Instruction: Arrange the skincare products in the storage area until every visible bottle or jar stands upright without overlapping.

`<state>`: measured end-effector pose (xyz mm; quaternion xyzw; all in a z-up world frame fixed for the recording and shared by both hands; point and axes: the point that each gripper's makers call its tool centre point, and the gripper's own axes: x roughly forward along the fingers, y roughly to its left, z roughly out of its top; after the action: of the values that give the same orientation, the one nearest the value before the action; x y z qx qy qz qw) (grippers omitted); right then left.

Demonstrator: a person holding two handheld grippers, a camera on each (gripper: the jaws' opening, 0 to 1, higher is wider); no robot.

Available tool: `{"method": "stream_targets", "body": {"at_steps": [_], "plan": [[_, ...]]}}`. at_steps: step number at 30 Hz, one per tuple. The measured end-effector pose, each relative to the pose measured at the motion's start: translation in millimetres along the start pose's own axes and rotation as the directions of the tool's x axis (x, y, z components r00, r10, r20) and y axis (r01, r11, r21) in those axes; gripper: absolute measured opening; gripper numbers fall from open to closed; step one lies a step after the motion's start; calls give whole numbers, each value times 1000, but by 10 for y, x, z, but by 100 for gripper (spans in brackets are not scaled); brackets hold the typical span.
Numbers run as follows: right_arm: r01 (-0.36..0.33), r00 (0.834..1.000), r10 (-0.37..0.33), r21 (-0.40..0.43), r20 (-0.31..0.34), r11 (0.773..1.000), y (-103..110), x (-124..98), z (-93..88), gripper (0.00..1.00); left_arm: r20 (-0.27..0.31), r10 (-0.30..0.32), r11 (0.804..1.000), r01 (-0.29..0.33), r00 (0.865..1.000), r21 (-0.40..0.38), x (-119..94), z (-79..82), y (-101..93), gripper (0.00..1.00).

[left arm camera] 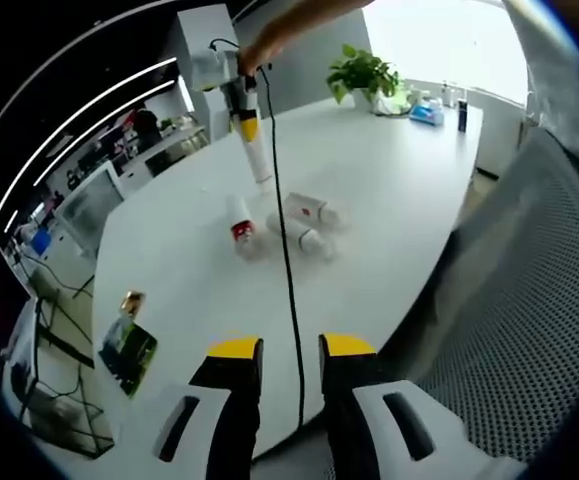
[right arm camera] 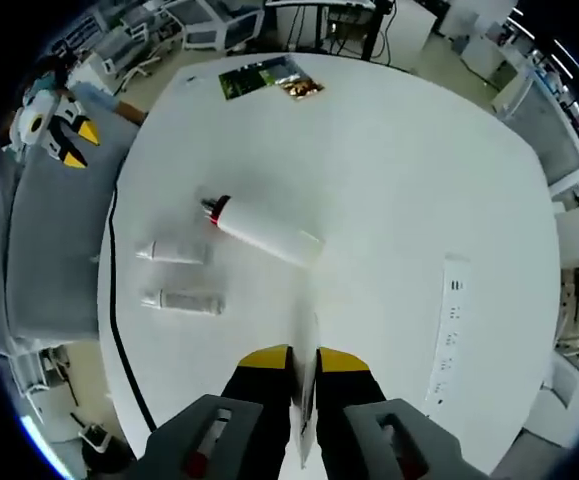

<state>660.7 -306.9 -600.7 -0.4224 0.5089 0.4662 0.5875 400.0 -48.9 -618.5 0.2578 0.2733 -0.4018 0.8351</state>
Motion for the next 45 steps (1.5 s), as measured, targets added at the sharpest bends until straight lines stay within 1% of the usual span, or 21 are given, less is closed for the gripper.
{"method": "stream_targets", "body": {"at_steps": [7,10,19,21,23,24,26,27,28,29,31,33,35,36,37,38,39,40,42,44,45], "plan": [[-25,1000,25,21,0,999,-28,2,4,2,-8,0,1000,0,1000,-4,2,-14,-2,20],[-44,999,43,67,6,997,-30,7,20,3,-13,1,1000,-1,1000,-5,3,-22,-3,19],[-30,1000,31,70,-2,997,-28,18,14,6,-16,7,1000,-7,1000,-8,3,-32,11,19],[-11,1000,11,58,0,998,-22,19,10,9,-20,10,1000,-10,1000,-10,4,-40,17,19],[12,1000,-12,46,3,999,-24,0,2,18,-16,13,1000,-13,1000,-10,2,-33,24,19],[25,1000,-26,44,17,999,-73,-33,6,21,-15,13,1000,-13,1000,-10,0,-32,24,19],[45,997,-48,52,56,998,-70,-135,57,23,-14,14,1000,-14,1000,-8,-3,-30,25,19],[57,994,-59,30,90,998,-65,-200,111,25,-13,16,1000,-16,1000,-8,-5,-28,31,19],[107,982,-111,35,155,994,-109,-322,219,26,-12,17,1000,-17,1000,-9,-6,-27,33,19],[122,976,-129,50,173,991,-122,-367,251,27,-12,17,1000,-17,1000,-9,-5,-27,34,19],[143,958,-151,49,244,988,-102,-548,366,29,-19,20,1000,-20,1000,-11,-3,-42,43,18],[189,941,-185,14,284,982,-48,-705,488,32,-18,25,1000,-25,1000,-14,-6,-41,54,18],[199,938,-172,-63,300,978,74,-785,634,34,-19,23,1000,-23,1000,-13,-4,-46,51,17],[221,936,-167,-150,310,964,168,-823,759,35,-21,20,1000,-21,1000,-11,-2,-50,46,17],[223,936,-160,-177,315,959,202,-830,799,37,-22,20,1000,-20,1000,-11,0,-51,46,17],[196,939,-109,-248,326,949,356,-833,922,38,-25,19,1000,-20,999,-11,0,-59,45,16],[202,928,-81,-311,362,929,451,-839,1072,37,-27,18,1000,-18,999,-12,1,-62,43,16],[214,920,-73,-338,385,917,487,-829,1163,33,-28,16,1000,-17,999,-12,1,-65,40,16],[186,936,-44,-383,349,905,600,-692,1241,28,-34,9,1000,-10,999,-5,4,-77,26,15],[151,965,-34,-445,261,883,669,-461,1233,31,-40,7,1000,-7,999,-7,7,-86,21,15],[114,981,-21,-484,194,868,730,-313,1203,35,-41,7,1000,-8,999,-8,8,-89,22,15]]}}
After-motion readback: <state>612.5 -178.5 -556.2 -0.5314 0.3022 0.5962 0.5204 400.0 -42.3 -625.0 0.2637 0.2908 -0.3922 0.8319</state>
